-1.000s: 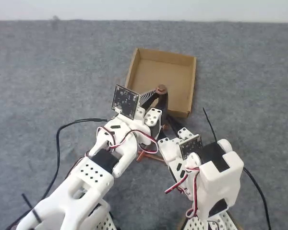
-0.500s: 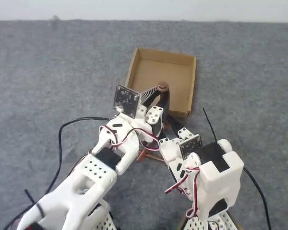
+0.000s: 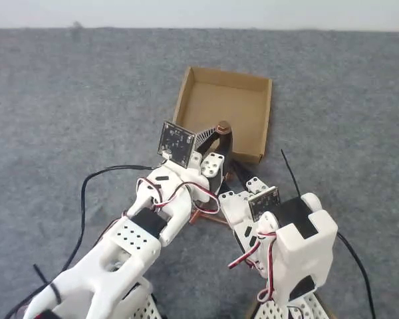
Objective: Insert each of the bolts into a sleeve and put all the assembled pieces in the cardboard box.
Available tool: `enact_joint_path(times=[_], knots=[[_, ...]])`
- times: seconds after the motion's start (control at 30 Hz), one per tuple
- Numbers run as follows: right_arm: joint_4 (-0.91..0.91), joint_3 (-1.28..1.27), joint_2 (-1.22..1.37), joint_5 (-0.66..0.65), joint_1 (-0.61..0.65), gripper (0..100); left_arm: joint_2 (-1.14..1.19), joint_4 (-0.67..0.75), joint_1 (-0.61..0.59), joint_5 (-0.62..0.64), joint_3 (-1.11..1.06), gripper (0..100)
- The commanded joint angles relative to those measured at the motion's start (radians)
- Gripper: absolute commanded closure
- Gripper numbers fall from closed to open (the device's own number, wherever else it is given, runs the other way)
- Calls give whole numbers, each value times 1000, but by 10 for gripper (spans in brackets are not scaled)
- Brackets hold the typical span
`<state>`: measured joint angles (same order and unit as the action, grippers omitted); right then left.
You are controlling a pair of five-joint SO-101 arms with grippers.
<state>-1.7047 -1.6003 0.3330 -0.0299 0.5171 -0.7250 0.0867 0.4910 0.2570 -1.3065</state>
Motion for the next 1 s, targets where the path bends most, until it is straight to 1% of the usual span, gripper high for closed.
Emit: enact_joint_path(times=[0.0, 0.4, 0.6, 0.97], knots=[[-4, -26, -51, 9, -1, 993, -51, 28, 6, -5, 12, 990], [-4, -26, -51, 9, -1, 993, -51, 32, 11, -6, -68, 990], [-8, -21, -51, 9, -27, 993, -51, 32, 12, -6, -105, 990], [-10, -23, -53, 9, -28, 993, -49, 32, 23, -6, -214, 989]])
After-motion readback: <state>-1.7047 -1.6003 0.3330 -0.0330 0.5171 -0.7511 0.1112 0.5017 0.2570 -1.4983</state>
